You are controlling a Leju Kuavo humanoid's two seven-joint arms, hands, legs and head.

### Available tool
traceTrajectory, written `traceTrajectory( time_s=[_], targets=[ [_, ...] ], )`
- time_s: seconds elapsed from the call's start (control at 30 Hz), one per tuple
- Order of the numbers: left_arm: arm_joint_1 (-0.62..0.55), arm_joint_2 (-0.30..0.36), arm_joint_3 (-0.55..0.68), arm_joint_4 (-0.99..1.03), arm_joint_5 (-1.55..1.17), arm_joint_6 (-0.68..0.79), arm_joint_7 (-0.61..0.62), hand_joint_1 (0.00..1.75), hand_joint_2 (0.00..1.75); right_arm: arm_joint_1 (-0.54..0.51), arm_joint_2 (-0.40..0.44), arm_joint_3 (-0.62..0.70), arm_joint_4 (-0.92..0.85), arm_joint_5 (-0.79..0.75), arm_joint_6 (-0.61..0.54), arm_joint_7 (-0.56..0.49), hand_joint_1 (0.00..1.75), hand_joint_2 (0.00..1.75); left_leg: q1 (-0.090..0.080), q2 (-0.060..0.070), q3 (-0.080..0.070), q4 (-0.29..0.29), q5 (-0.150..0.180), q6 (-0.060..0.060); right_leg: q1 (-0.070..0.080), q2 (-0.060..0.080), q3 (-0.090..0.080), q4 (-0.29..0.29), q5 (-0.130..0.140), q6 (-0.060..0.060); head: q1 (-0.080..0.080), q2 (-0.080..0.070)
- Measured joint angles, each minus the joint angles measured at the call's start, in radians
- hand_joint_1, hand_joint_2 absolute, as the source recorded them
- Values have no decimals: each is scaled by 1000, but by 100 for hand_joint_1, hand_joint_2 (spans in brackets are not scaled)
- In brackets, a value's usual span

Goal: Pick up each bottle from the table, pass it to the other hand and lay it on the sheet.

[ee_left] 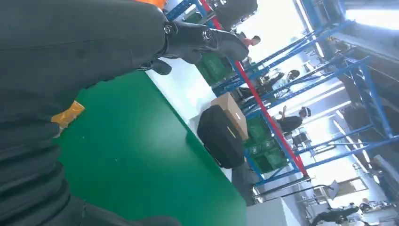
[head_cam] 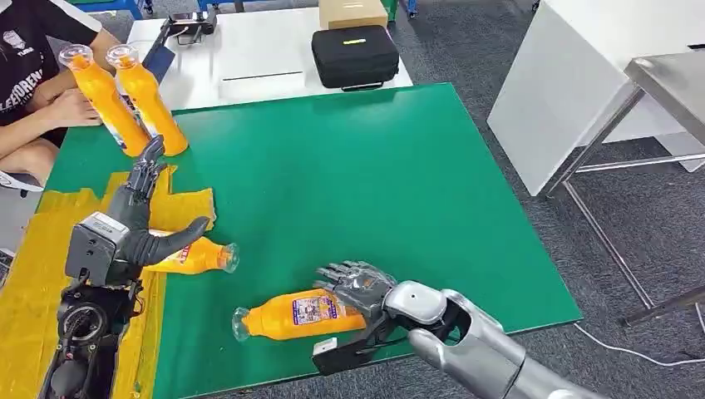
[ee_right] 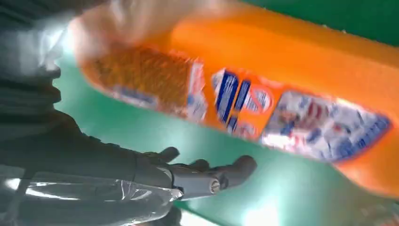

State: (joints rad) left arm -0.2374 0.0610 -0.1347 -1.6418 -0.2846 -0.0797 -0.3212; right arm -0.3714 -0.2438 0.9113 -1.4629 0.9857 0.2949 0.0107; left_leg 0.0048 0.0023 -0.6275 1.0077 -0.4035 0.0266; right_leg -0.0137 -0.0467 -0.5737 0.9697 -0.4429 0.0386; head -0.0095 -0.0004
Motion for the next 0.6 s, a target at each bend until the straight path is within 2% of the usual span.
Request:
traceTrajectory(
  time_s=[0.5, 0.53, 0.57, 0.6],
  targets=[
    [3, -18, -14, -7, 0, -11, 18, 0, 175, -17, 105, 5, 198, 1, -22, 55, 0, 175, 0, 0, 1, 0, 0, 0, 0, 1, 0, 0, 0, 0, 0, 0],
    [3, -18, -16, -7, 0, -11, 18, 0, 175, -22, 110, 5, 209, -3, -22, 56, 51, 175, 0, 0, 1, 0, 0, 0, 0, 1, 0, 0, 0, 0, 0, 0],
    [3, -19, -19, -7, 0, -11, 19, 0, 175, -26, 116, 5, 222, -7, -22, 56, 173, 175, 0, 1, 1, 0, 0, 0, 0, 1, 0, 0, 0, 0, 0, 0],
    [3, -19, -22, -6, 0, -11, 19, 0, 175, -29, 119, 5, 230, -8, -22, 57, 175, 175, 0, 1, 2, 0, 0, 0, 0, 1, 1, 0, 0, 0, 0, 0]
  ],
)
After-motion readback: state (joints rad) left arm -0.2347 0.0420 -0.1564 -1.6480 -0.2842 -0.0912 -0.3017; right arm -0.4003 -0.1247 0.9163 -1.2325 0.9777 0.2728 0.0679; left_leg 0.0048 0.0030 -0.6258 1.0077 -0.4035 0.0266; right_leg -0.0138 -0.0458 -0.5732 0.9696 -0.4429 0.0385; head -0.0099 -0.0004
